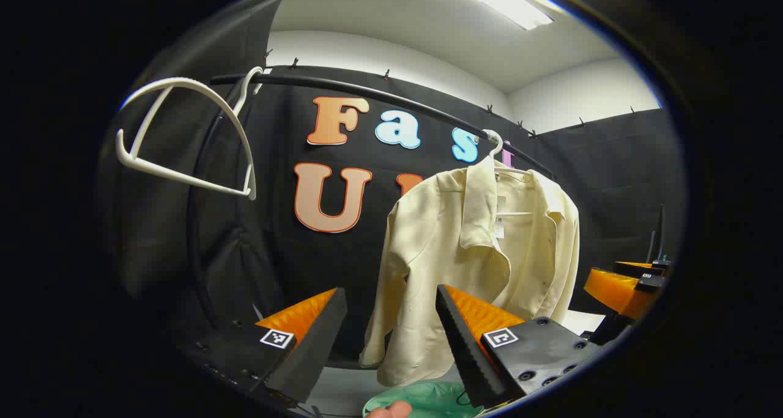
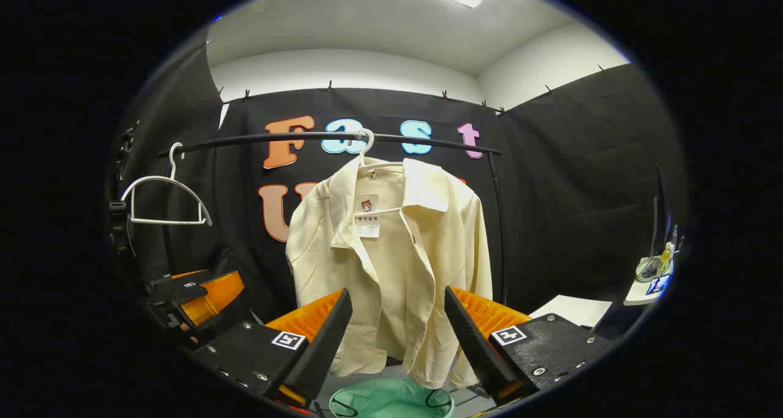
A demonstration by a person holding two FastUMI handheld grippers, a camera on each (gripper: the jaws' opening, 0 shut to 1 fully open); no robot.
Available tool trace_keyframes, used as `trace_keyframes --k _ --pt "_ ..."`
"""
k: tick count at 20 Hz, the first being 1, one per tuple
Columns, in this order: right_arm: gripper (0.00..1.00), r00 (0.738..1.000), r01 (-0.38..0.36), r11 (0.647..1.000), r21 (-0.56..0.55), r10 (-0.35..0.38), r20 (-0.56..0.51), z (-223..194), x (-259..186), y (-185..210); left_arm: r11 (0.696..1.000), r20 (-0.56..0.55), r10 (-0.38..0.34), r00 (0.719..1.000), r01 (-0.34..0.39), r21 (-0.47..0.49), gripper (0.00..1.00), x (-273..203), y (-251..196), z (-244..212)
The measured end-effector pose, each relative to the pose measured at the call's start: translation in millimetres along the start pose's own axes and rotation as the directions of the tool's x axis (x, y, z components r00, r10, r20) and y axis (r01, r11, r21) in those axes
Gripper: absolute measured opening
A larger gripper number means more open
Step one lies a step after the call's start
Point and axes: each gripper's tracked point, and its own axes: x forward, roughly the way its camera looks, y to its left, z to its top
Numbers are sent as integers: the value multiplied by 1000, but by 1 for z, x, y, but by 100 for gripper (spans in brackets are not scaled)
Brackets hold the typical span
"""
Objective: Grasp the clothes on the hanger with both hands and then place them into the laundry hamper below.
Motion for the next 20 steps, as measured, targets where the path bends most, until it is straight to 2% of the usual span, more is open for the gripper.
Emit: trace_keyframes --k 20 --pt "95 1000 7 1000 5 -7 -21 -7 -3 2 1000 2 8 1000 -8 -12 96 -4 8 1"
